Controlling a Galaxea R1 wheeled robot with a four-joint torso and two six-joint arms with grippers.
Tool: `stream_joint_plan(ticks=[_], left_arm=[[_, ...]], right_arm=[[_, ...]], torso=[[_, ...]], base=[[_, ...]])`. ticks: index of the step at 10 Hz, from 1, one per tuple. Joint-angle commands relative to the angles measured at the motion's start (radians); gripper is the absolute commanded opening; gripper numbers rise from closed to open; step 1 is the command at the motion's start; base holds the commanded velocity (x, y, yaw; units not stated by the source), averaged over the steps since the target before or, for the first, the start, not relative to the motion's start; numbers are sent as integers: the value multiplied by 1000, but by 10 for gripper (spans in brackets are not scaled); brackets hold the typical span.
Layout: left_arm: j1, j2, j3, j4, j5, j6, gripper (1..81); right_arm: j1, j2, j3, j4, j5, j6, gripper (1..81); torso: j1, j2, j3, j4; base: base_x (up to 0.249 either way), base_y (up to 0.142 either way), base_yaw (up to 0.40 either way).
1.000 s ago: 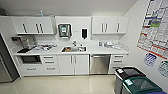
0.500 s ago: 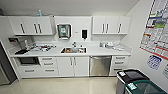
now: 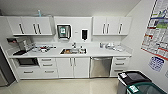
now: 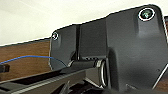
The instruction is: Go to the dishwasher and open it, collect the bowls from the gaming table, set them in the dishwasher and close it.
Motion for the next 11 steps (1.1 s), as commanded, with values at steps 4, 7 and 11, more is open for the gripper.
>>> stream_joint_plan(ticks=[4, 7, 11], left_arm=[[-59, -13, 27, 11, 47, 4, 811], [-59, -13, 28, 13, 45, 4, 811], [-59, -14, 27, 13, 45, 4, 811]], right_arm=[[58, -10, 13, -2, -46, 1, 811], [61, -8, 13, -2, -46, 1, 811], [63, -7, 13, -6, -46, 1, 811]], torso=[[0, 0, 0, 0], [0, -2, 1, 0], [1, 0, 0, 0]], base=[[90, 0, 0], [129, 0, 0], [136, 0, 0]])
